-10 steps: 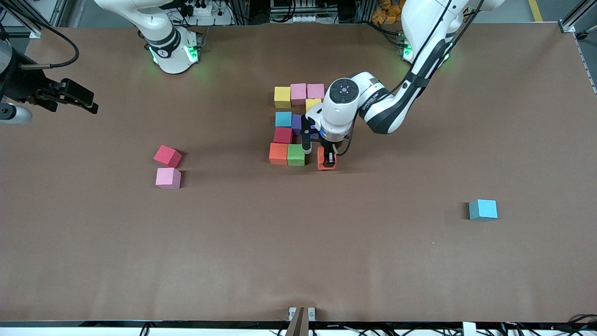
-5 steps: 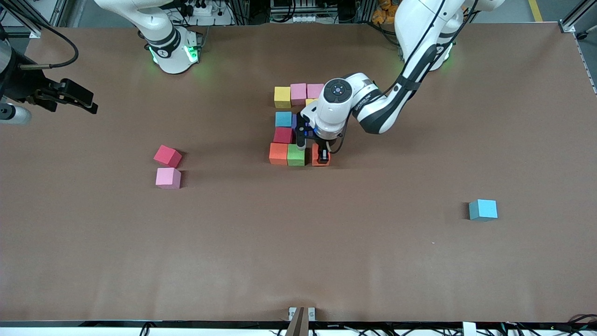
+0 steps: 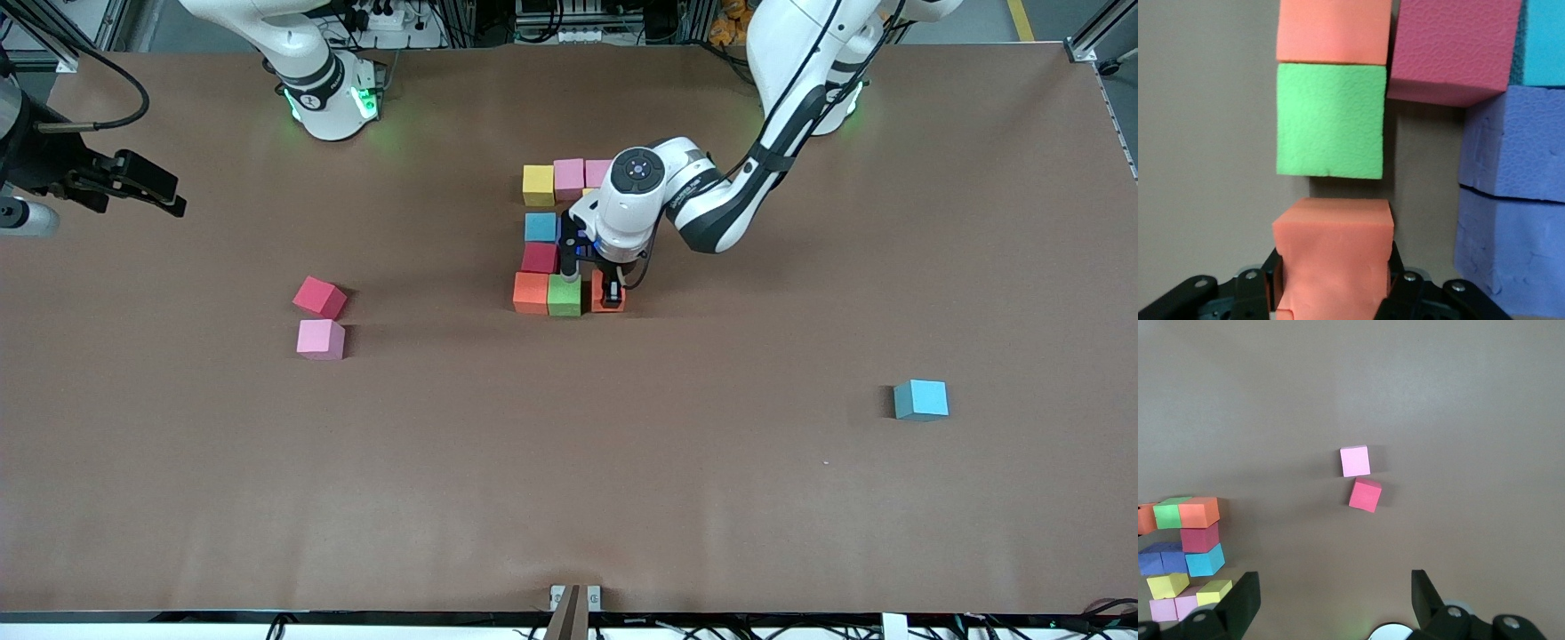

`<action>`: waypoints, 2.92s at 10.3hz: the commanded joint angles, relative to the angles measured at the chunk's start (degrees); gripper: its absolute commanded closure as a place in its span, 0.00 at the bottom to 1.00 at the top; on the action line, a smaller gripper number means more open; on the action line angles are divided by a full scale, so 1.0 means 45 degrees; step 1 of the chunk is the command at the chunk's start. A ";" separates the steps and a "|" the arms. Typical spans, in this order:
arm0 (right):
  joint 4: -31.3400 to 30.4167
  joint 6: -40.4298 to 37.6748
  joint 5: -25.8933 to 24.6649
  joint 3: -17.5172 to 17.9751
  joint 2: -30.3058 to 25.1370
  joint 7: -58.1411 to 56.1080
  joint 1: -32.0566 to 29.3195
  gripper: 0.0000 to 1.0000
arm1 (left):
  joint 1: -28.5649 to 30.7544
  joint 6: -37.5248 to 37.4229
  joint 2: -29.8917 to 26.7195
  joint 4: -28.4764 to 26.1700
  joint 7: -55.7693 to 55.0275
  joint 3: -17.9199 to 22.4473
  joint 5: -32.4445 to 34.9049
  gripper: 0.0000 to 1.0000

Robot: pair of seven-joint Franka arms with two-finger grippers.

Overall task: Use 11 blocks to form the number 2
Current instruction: 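Carry the orange cube with the left gripper to the green cube, then lower the orange cube beside the green cube with the left gripper, then open the left gripper and lift it away from the figure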

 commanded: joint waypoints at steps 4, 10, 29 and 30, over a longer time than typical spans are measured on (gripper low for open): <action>0.0306 -0.0242 -0.0072 -0.0038 0.0073 0.0236 0.0048 0.00 | -0.0385 0.0183 0.0230 0.0270 -0.0695 0.0083 0.0367 0.71; 0.0306 -0.0262 -0.0052 -0.0038 0.0073 0.0255 0.0048 0.00 | -0.0424 0.0183 0.0542 0.0564 -0.0695 0.0201 0.0758 0.67; 0.0306 -0.0262 -0.0091 -0.0058 0.0092 0.0197 0.0010 0.00 | 0.1683 -0.3538 -0.4298 0.1107 -0.1007 0.1331 -0.3886 0.00; 0.0306 -0.0223 -0.0207 -0.0058 0.0112 0.0080 -0.0010 0.00 | 0.1879 -0.4533 -0.4494 0.1652 -0.1220 0.1585 -0.4006 0.00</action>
